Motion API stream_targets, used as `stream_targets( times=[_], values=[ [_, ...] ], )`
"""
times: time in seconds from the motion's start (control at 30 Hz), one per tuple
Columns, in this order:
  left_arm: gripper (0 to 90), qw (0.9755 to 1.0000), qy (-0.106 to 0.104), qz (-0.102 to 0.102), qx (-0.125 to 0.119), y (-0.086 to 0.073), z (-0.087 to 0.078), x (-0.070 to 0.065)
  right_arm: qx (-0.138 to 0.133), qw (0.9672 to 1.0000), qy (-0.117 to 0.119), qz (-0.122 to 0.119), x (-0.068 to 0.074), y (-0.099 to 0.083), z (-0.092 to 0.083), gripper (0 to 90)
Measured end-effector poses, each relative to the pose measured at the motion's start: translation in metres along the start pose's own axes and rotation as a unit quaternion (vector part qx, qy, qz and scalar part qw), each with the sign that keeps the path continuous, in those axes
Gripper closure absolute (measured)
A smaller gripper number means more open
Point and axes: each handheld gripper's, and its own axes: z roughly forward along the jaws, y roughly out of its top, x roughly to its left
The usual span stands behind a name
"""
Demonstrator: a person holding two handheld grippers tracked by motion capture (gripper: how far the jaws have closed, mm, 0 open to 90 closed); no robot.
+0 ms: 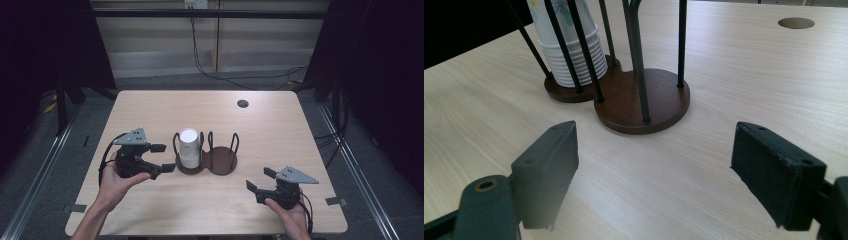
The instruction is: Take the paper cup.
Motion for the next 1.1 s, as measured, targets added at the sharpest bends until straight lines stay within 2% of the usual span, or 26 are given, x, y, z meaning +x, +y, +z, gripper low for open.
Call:
stream_targets(
  times=[0.07, 0.1, 0.13, 0.2, 0.3, 0.33, 0.43, 0.5, 0.57, 0.63, 0.77, 0.83, 0.87, 1.1],
  values=[
    [30.5, 1.0, 0.006, 0.001, 0.0, 0.002, 0.0, 0.0, -0.001, 1.0, -0.001, 0.0, 0.0, 0.0, 0.0, 18.5],
    [34.0, 0.9997, 0.016, 0.015, -0.005, 0.006, 0.001, 0.0, -0.002, 1.0, -0.001, 0.002, -0.001, 0.0, 0.0, 18.4],
    [34.5, 0.9997, 0.016, 0.011, -0.015, 0.009, 0.001, 0.0, -0.002, 1.0, 0.001, 0.001, -0.001, 0.0, 0.0, 18.4],
    [35.7, 0.9995, 0.022, 0.014, -0.017, 0.012, 0.001, 0.001, 0.001, 1.0, 0.003, -0.001, 0.0, 0.0, 0.001, 17.9],
    [35.4, 0.9997, 0.012, 0.014, -0.013, 0.016, 0.003, 0.003, 0.002, 1.0, 0.006, -0.005, 0.001, 0.0, 0.001, 17.8],
    [30.5, 0.9996, 0.02, 0.016, -0.011, 0.017, 0.003, 0.003, 0.004, 0.9999, 0.005, -0.008, 0.002, 0.0, 0.001, 17.8],
    [29.0, 0.9995, 0.024, 0.017, -0.011, 0.02, 0.005, 0.005, 0.004, 0.9999, 0.005, -0.009, 0.002, 0.0, 0.001, 17.8],
    [30.2, 0.9998, 0.015, 0.007, -0.009, 0.022, 0.008, 0.008, 0.003, 0.9999, 0.007, -0.008, 0.002, 0.0, 0.001, 17.8],
    [25.1, 0.9999, 0.014, 0.001, -0.003, 0.025, 0.01, 0.01, 0.004, 0.9999, 0.007, -0.008, 0.002, 0.0, 0.002, 17.8],
    [23.9, 0.9996, 0.015, -0.019, 0.013, 0.028, 0.013, 0.014, 0.003, 0.9999, 0.01, -0.009, 0.003, 0.0, 0.001, 17.8],
    [22.9, 0.9995, 0.012, -0.023, 0.017, 0.033, 0.016, 0.017, 0.005, 0.9999, 0.012, -0.009, 0.003, 0.0, 0.002, 17.8],
    [20.5, 0.9996, 0.01, -0.024, 0.014, 0.036, 0.017, 0.019, 0.004, 0.9999, 0.014, -0.009, 0.003, 0.0, 0.002, 17.8],
    [20.7, 0.9996, -0.002, -0.022, 0.019, 0.038, 0.02, 0.021, 0.004, 0.9999, 0.013, -0.009, 0.003, 0.0, 0.002, 17.9],
    [26.1, 0.999, 0.015, -0.007, 0.041, 0.045, 0.025, 0.027, 0.007, 0.9998, 0.015, -0.007, 0.003, 0.0, 0.003, 17.9]
  ],
)
